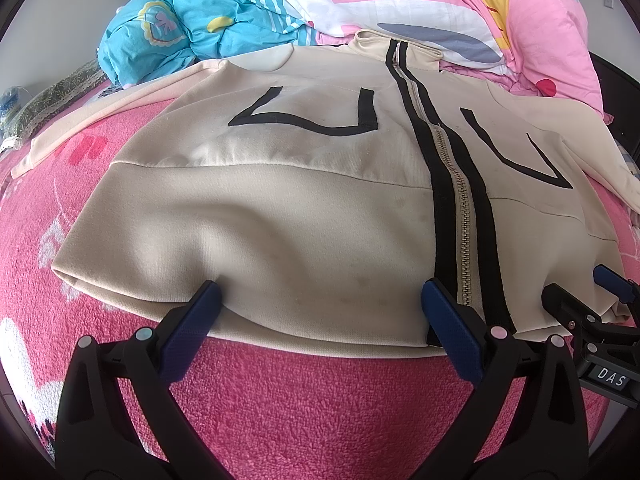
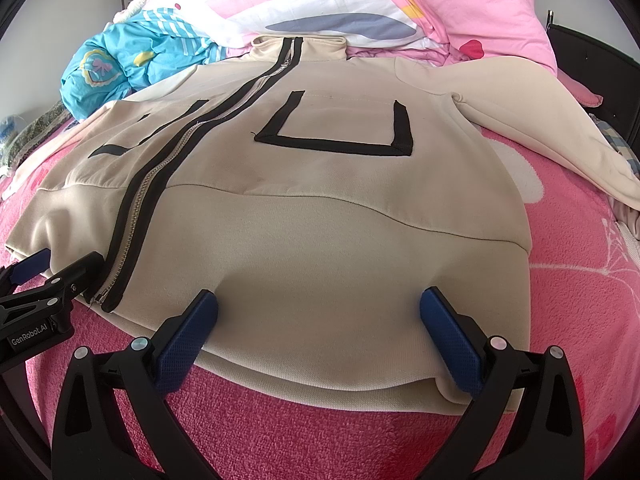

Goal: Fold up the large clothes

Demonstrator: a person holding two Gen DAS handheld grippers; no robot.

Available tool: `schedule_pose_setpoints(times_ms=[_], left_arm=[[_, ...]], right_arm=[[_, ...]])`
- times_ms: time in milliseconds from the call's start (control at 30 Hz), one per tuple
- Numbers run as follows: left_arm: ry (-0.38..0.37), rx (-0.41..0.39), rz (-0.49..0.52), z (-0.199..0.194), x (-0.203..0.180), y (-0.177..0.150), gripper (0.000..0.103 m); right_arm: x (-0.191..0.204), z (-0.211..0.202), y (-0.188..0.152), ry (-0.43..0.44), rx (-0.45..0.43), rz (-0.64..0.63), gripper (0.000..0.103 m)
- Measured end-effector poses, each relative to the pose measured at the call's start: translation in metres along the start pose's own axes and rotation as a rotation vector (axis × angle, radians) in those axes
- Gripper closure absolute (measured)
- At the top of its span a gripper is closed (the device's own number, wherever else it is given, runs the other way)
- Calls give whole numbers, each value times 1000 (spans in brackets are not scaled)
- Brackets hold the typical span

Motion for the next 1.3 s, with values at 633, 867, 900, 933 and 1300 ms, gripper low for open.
schedule_pose_setpoints(times_ms=[633,867,900,933,1300], left_arm=[[0,0,0,0,0,0,6],[0,1,0,0,0,0,6],[0,0,0,0,0,0,6],[0,-1,0,0,0,0,6],[90,42,71,-26,-11,2,6]], right_arm=[[0,0,0,0,0,0,5],[1,0,0,-3,1,-1,5],[2,0,0,-6,1,-3,5],[1,0,0,-4,0,-2,5],[-42,-50,5,106,-50,64,5]])
Point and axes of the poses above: each gripper's, at about its wrist camera, not at the fingertips, and z roughly the way its jaws point, x to its left, y to its top, the point moved 3 cm from there along z, roughly the way its jaws point, and after that the axes turned 10 degrees about x, right-handed, at the moved point
